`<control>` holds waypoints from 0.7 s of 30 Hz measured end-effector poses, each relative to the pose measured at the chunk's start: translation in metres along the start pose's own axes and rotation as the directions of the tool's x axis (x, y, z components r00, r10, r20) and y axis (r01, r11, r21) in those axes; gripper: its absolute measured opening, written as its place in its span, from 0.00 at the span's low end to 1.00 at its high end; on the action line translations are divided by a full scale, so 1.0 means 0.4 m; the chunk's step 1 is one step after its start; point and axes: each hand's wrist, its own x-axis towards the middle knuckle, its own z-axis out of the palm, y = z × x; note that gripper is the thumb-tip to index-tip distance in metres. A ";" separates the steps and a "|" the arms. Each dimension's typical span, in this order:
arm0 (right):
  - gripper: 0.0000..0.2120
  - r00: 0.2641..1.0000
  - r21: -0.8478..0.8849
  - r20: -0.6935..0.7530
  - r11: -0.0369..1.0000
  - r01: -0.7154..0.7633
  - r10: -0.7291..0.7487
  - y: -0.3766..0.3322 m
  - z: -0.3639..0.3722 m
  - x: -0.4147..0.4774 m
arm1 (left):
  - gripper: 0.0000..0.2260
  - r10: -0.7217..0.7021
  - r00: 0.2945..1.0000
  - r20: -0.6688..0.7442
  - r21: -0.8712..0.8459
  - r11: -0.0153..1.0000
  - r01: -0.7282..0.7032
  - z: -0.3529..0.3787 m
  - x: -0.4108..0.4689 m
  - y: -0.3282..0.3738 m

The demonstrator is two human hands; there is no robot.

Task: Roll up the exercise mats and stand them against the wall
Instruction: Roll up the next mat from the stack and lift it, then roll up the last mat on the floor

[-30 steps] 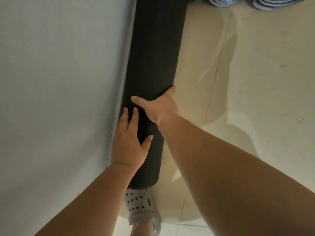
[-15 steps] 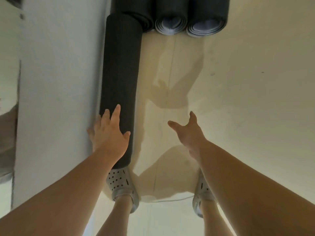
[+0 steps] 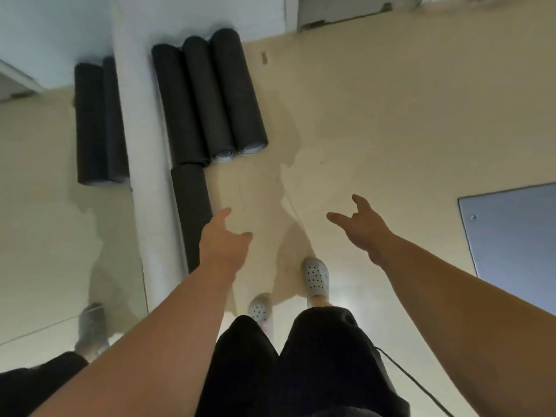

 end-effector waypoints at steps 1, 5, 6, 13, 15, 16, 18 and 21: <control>0.42 0.999 0.021 -0.031 1.000 0.019 -0.018 -0.009 -0.030 -0.049 | 0.31 0.073 0.997 0.022 -0.041 0.997 -0.072 -0.008 -0.032 0.066; 0.33 0.988 0.114 -0.134 0.989 0.093 -0.077 0.019 -0.111 -0.255 | 0.24 0.435 0.900 0.016 0.022 0.900 -0.435 -0.063 -0.150 0.217; 0.33 0.983 0.113 -0.160 0.987 0.113 -0.094 0.045 -0.125 -0.310 | 0.23 0.486 0.874 0.009 0.017 0.874 -0.486 -0.064 -0.177 0.236; 0.33 0.969 0.010 -0.246 1.000 -0.025 0.027 0.366 -0.154 -0.665 | 0.20 0.635 0.732 0.246 0.025 0.751 -0.660 0.105 -0.440 0.315; 0.32 0.952 0.084 -0.292 0.994 -0.068 0.090 0.476 -0.179 -0.754 | 0.17 0.691 0.663 0.288 0.035 0.684 -0.729 0.170 -0.531 0.304; 0.32 0.937 0.126 -0.330 0.989 -0.078 0.116 0.528 -0.191 -0.794 | 0.16 0.699 0.638 0.322 0.059 0.658 -0.751 0.199 -0.575 0.293; 0.32 0.883 0.250 -0.432 0.965 -0.078 0.183 0.648 -0.217 -0.887 | 0.18 0.705 0.558 0.437 0.113 0.572 -0.812 0.288 -0.674 0.266; 0.33 0.790 0.428 -0.546 0.903 -0.022 0.278 0.833 -0.236 -1.003 | 0.19 0.651 0.429 0.626 0.176 0.417 -0.891 0.437 -0.831 0.231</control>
